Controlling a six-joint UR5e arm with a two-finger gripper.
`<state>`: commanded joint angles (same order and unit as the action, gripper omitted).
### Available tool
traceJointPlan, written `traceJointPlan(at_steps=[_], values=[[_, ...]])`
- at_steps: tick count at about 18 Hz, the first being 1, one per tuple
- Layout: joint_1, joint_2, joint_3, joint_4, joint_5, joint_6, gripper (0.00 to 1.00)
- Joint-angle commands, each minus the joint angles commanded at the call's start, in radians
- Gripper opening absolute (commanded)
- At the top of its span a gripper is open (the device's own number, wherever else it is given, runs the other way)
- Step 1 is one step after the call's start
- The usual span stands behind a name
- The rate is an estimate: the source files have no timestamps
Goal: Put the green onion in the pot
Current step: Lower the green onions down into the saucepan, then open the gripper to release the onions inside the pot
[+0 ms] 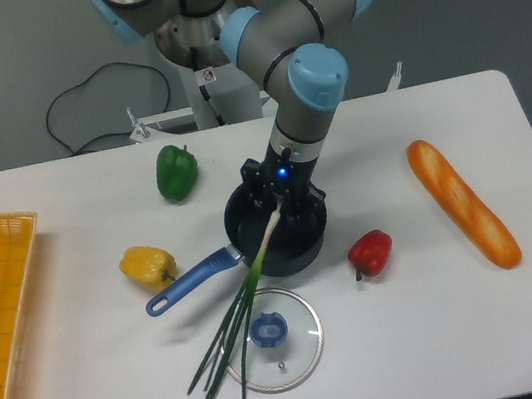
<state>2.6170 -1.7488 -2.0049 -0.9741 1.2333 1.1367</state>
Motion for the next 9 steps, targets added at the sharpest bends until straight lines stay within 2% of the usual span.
traceJointPlan(at_steps=[3, 6, 9], values=[[0.000, 0.015, -0.002, -0.005, 0.003, 0.000, 0.33], [0.000, 0.022, 0.012, -0.008, 0.054, -0.005, 0.47], [-0.003, 0.023, 0.041, -0.012, 0.109, -0.008, 0.57]])
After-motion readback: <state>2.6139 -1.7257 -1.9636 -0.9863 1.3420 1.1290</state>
